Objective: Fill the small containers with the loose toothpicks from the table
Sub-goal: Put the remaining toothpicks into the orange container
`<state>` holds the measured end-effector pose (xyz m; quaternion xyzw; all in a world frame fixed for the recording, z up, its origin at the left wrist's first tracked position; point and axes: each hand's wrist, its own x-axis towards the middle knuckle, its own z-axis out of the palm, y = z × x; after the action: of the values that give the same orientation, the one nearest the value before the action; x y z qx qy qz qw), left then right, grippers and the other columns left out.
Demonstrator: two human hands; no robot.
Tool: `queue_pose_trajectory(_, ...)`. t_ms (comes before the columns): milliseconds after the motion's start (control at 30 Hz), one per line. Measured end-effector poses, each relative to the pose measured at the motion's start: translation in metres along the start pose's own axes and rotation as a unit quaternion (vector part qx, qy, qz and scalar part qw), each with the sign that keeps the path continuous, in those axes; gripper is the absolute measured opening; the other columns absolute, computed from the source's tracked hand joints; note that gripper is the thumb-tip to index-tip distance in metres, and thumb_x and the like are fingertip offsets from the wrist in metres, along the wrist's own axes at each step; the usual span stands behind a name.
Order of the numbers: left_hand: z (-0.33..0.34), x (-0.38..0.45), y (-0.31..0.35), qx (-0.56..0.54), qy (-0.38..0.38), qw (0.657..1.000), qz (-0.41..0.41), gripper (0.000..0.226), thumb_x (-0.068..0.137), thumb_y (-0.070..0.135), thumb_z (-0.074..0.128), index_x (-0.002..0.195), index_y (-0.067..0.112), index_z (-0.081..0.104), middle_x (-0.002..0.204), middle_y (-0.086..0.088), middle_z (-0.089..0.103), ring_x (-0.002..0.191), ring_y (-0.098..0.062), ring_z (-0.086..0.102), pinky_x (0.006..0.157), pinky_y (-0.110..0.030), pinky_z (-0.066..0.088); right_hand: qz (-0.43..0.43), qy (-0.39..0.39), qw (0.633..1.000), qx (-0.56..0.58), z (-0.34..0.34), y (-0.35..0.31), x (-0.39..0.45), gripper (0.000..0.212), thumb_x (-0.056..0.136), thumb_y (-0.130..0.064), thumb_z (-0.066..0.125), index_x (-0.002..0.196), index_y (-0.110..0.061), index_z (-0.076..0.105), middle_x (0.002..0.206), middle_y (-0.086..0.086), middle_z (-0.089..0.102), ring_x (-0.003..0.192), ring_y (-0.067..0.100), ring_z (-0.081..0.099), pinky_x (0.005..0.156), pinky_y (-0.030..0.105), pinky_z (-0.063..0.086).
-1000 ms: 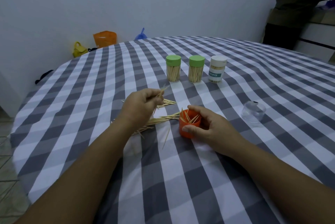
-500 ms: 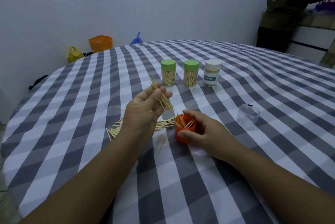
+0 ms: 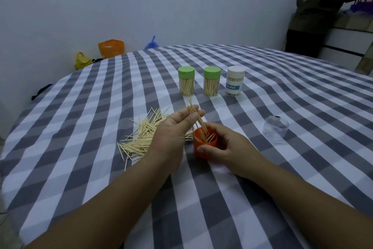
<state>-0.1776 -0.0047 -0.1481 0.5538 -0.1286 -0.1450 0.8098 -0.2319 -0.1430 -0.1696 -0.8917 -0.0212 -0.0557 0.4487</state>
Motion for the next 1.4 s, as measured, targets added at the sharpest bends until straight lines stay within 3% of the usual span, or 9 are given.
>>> queue_pose_trajectory(267, 0.002, 0.003, -0.001, -0.043, 0.003, 0.999, -0.005, 0.015, 0.089, 0.009, 0.055, 0.099, 0.016, 0.063, 0.086, 0.006, 0.072, 0.077, 0.002, 0.068, 0.054, -0.012, 0.050, -0.005, 0.001, 1.000, 0.006, 0.000, 0.001, 0.001, 0.064, 0.082, -0.038, 0.067, 0.138, -0.029, 0.040, 0.127, -0.011, 0.054, 0.114, 0.006, 0.052, 0.093, 0.018, 0.045)
queue_pose_trajectory(400, 0.000, 0.004, -0.002, -0.039, 0.007, 0.999, 0.013, 0.023, 0.071, 0.024, 0.062, 0.094, 0.022, 0.063, 0.086, 0.012, 0.073, 0.098, -0.002, 0.061, 0.093, -0.028, 0.040, -0.004, 0.000, 1.000, 0.009, 0.001, 0.002, 0.001, 0.060, 0.081, -0.038, 0.067, 0.135, -0.031, 0.041, 0.121, -0.014, 0.052, 0.112, 0.005, 0.051, 0.089, 0.015, 0.044)
queue_pose_trajectory(467, 0.000, 0.005, -0.002, -0.036, 0.009, 0.999, 0.016, 0.026, 0.068, 0.027, 0.061, 0.094, 0.023, 0.063, 0.086, 0.013, 0.073, 0.103, -0.004, 0.058, 0.099, -0.033, 0.032, -0.006, 0.002, 1.000, 0.008, 0.001, 0.002, 0.001, 0.059, 0.081, -0.038, 0.068, 0.134, -0.032, 0.041, 0.120, -0.015, 0.052, 0.111, 0.004, 0.051, 0.086, 0.013, 0.043)
queue_pose_trajectory(600, -0.001, 0.004, -0.003, -0.046, -0.014, 0.999, 0.004, 0.024, 0.073, 0.024, 0.062, 0.096, 0.022, 0.063, 0.084, 0.012, 0.073, 0.087, -0.007, 0.061, 0.071, -0.021, 0.053, -0.010, 0.003, 1.000, 0.009, 0.001, 0.003, 0.002, 0.061, 0.081, -0.038, 0.068, 0.136, -0.030, 0.042, 0.124, -0.011, 0.055, 0.113, 0.007, 0.053, 0.093, 0.020, 0.045)
queue_pose_trajectory(700, -0.001, 0.002, -0.001, -0.018, -0.016, 1.000, -0.009, 0.016, 0.088, 0.011, 0.057, 0.101, 0.016, 0.063, 0.082, 0.007, 0.073, 0.068, -0.002, 0.068, 0.050, -0.016, 0.051, -0.014, 0.009, 1.000, 0.004, 0.001, 0.004, 0.002, 0.065, 0.081, -0.038, 0.068, 0.139, -0.029, 0.041, 0.128, -0.009, 0.054, 0.115, 0.009, 0.052, 0.097, 0.023, 0.046)
queue_pose_trajectory(1033, -0.017, 0.005, -0.004, 0.054, -0.056, 0.997, -0.011, 0.024, 0.076, 0.012, 0.066, 0.100, 0.012, 0.067, 0.094, -0.005, 0.074, 0.090, -0.013, 0.070, 0.072, -0.023, 0.056, -0.018, 0.010, 1.000, 0.006, 0.001, 0.008, 0.002, 0.068, 0.080, -0.041, 0.068, 0.140, -0.030, 0.040, 0.129, -0.008, 0.054, 0.115, 0.008, 0.053, 0.098, 0.026, 0.047)
queue_pose_trajectory(1233, -0.015, 0.001, 0.005, 0.120, -0.042, 0.992, 0.006, 0.019, 0.084, 0.020, 0.060, 0.099, 0.010, 0.069, 0.096, 0.000, 0.073, 0.077, 0.006, 0.066, 0.055, -0.006, 0.046, -0.007, 0.001, 1.000, 0.000, 0.000, 0.007, 0.001, 0.070, 0.081, -0.041, 0.067, 0.142, -0.029, 0.037, 0.134, -0.008, 0.049, 0.120, 0.010, 0.049, 0.102, 0.027, 0.044)
queue_pose_trajectory(1333, -0.026, 0.007, 0.008, 0.221, -0.036, 0.974, 0.031, 0.037, 0.076, 0.044, 0.059, 0.096, 0.016, 0.072, 0.103, 0.007, 0.072, 0.094, 0.007, 0.062, 0.071, -0.014, 0.044, 0.004, -0.003, 1.000, 0.003, -0.003, 0.006, 0.001, 0.070, 0.079, -0.041, 0.068, 0.141, -0.031, 0.037, 0.132, -0.010, 0.048, 0.120, 0.010, 0.049, 0.102, 0.027, 0.043)
queue_pose_trajectory(1400, -0.036, 0.013, 0.009, 0.299, -0.034, 0.953, 0.043, 0.028, 0.080, 0.039, 0.062, 0.095, 0.017, 0.073, 0.106, 0.009, 0.071, 0.102, 0.005, 0.059, 0.080, -0.015, 0.041, 0.010, -0.011, 1.000, -0.005, -0.006, 0.006, 0.001, 0.069, 0.078, -0.041, 0.068, 0.140, -0.033, 0.038, 0.127, -0.013, 0.045, 0.118, 0.008, 0.047, 0.100, 0.025, 0.044)
